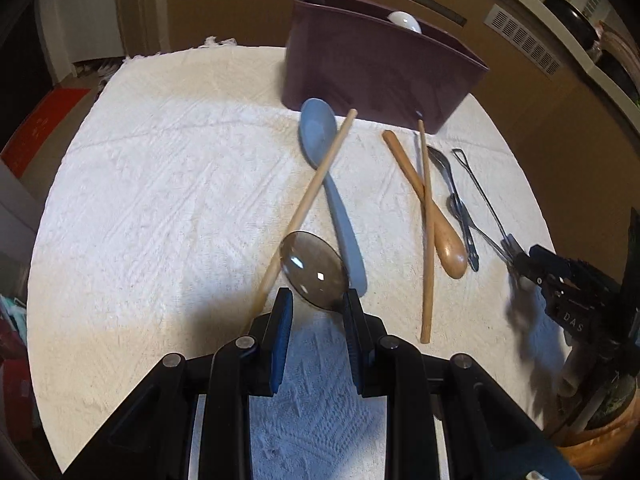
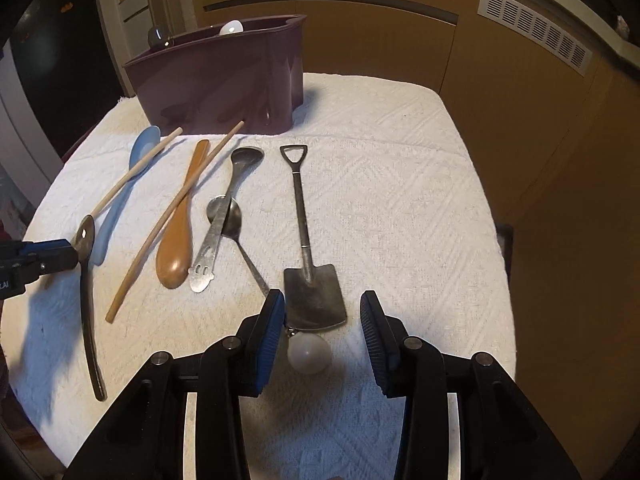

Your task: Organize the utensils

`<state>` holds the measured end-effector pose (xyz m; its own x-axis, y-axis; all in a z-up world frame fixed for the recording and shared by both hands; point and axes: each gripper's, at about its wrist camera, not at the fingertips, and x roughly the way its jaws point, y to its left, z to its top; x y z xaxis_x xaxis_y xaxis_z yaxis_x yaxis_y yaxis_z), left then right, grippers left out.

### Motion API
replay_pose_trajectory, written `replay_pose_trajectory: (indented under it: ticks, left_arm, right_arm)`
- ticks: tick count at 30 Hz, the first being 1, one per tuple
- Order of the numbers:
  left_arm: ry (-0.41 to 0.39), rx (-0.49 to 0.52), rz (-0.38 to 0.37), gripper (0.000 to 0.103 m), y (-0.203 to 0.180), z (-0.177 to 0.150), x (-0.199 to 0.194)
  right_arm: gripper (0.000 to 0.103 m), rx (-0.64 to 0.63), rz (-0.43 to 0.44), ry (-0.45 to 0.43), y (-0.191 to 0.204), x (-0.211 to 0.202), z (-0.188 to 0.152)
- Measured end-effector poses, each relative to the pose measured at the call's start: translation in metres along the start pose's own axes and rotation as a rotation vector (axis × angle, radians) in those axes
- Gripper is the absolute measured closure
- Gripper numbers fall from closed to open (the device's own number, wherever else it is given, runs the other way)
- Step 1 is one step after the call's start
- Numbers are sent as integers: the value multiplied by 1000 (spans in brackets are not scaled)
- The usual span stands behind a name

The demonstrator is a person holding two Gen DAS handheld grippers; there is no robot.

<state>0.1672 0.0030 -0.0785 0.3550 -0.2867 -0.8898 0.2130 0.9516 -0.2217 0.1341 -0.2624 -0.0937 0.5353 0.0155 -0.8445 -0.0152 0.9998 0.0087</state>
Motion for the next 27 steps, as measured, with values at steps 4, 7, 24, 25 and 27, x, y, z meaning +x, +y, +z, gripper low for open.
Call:
replay_pose_trajectory:
  ticks: [4,7,24,25,27]
  left_arm:
    - [43,-58,2,76,4,6,11]
    - [58,-41,7,65,-10,12,22]
    - [-11,-47,121,71,-14,28,31]
    - [-17,-32,101,72,-16,28,31]
    - [-18,-1,60,77,-24,25,29]
  right_arm:
    - [61,-15,36,-17,6,1,-5]
    - [61,-15,56,-19,7,4,-8]
    - [58,-11,77,-59,-5,-7,-21]
    - [58,-15,79,-62,-4,-8,-20]
    - [58,-24,79,-65,-1,-9,-18]
